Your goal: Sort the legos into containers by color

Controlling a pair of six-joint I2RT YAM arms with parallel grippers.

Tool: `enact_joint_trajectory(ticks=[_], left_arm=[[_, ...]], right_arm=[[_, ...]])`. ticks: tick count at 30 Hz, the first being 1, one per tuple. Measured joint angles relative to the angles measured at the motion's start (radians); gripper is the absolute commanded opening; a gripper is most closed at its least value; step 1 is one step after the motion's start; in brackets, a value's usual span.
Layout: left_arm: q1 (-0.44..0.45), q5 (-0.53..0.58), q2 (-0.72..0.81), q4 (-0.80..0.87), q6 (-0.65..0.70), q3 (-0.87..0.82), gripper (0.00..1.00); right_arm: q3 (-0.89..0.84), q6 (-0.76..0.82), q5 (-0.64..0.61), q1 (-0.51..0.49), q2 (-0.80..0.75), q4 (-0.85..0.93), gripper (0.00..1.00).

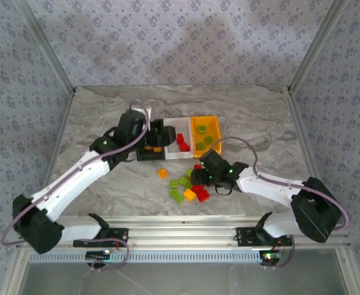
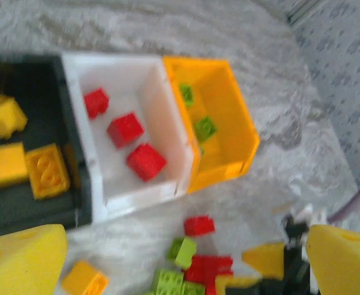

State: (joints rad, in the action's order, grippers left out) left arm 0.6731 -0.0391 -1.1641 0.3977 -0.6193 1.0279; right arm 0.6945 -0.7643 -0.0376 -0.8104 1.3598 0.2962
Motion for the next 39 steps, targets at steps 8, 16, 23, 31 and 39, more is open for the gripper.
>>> enact_joint_trajectory(ticks=[8, 16, 23, 31, 39], left_arm=[[0.004, 0.049, 0.225, 0.058, -0.074, -0.244, 0.99], [0.004, 0.072, 0.282, 0.079, -0.107, -0.29, 0.99], [0.004, 0.079, 0.289, 0.086, -0.116, -0.305, 0.99], [0.004, 0.081, 0.331, 0.1, -0.124, -0.368, 1.0], [0.004, 0.08, 0.414, 0.129, -0.156, -0.469, 1.0]], right_arm=[[0.009, -0.06, -0.018, 0.0, 0.087, -0.009, 0.71], [-0.017, -0.082, -0.003, 0.0, 0.079, -0.073, 0.58], [-0.034, -0.078, -0.013, 0.008, -0.048, -0.024, 0.56], [0.135, 0.024, -0.007, 0.027, -0.088, 0.092, 0.56], [0.546, 0.129, 0.001, 0.045, 0.29, 0.078, 0.57]])
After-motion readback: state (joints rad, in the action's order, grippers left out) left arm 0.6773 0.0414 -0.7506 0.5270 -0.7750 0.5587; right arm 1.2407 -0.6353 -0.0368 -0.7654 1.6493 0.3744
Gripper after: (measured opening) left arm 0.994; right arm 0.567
